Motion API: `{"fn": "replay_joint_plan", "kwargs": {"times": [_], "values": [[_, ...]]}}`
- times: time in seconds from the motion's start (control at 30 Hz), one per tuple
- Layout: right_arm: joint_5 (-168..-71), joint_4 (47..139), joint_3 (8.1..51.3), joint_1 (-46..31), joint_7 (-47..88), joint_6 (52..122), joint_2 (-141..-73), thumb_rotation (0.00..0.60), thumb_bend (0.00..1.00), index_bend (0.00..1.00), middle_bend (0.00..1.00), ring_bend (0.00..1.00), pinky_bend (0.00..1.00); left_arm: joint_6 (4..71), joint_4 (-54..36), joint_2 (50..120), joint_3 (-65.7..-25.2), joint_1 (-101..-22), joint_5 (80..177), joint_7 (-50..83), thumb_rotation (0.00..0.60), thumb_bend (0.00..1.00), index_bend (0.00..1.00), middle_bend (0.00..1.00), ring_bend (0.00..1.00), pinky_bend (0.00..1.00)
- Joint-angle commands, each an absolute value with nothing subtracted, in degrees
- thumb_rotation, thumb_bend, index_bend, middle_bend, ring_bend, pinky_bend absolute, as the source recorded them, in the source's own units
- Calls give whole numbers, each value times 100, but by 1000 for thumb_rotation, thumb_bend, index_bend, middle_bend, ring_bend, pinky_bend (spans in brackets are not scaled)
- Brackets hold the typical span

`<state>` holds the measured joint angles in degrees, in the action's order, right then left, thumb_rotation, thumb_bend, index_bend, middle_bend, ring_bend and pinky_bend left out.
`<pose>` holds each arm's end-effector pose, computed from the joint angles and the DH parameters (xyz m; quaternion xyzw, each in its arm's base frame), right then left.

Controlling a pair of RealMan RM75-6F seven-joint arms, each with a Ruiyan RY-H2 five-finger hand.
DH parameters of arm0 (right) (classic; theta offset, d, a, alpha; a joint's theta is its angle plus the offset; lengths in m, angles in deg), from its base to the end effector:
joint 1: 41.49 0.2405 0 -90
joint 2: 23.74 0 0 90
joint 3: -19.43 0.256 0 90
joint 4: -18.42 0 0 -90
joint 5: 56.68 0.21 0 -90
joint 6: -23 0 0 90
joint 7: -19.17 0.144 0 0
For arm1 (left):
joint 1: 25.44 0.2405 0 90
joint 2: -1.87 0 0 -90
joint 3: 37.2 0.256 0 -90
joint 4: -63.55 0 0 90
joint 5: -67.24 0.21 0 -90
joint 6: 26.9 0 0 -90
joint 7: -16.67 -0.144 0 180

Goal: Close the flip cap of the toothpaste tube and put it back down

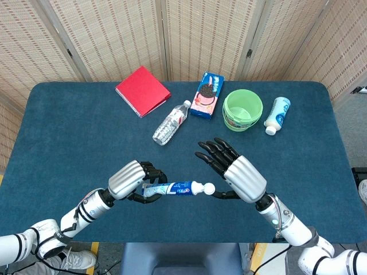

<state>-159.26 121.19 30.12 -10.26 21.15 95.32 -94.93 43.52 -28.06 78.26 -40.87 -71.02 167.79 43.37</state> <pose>-0.1052 -0.2699 0.0950 0.7173 -0.2525 0.5846 0.2829 -0.0864 0.3019 0.0518 -0.7286 -0.3490 -0.5765 0.1225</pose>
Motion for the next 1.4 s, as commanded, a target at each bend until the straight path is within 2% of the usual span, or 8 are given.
{"fn": "replay_joint_plan", "kwargs": {"times": [0.03, 0.77, 1.13, 1.2, 1.4], "values": [[-15921, 12093, 3023, -940, 2113, 9512, -9560, 567, 0, 0, 0, 0, 0, 4359, -2816, 7814, -4080, -7116, 16800, 4345, 600, 542, 703, 755, 684, 525], [-15477, 12200, 3032, -574, 1902, 9203, -9595, 565, 0, 0, 0, 0, 0, 4042, -2499, 7955, -3921, -7162, 16813, 3256, 600, 554, 708, 765, 692, 518], [-15461, 12414, 2799, -656, 2073, 9193, -9236, 552, 0, 0, 0, 0, 0, 4427, -2094, 8065, -3839, -6884, 16694, 3567, 600, 556, 708, 765, 692, 518], [-15415, 12468, 2755, -648, 2171, 9126, -9190, 515, 0, 0, 0, 0, 0, 4483, -2032, 8082, -3832, -6846, 16685, 3618, 600, 557, 708, 765, 692, 518], [-15351, 12445, 2725, -559, 2632, 9052, -9301, 292, 0, 0, 0, 0, 0, 4532, -2011, 8100, -3839, -6819, 16687, 3630, 600, 558, 707, 765, 692, 518]]}}
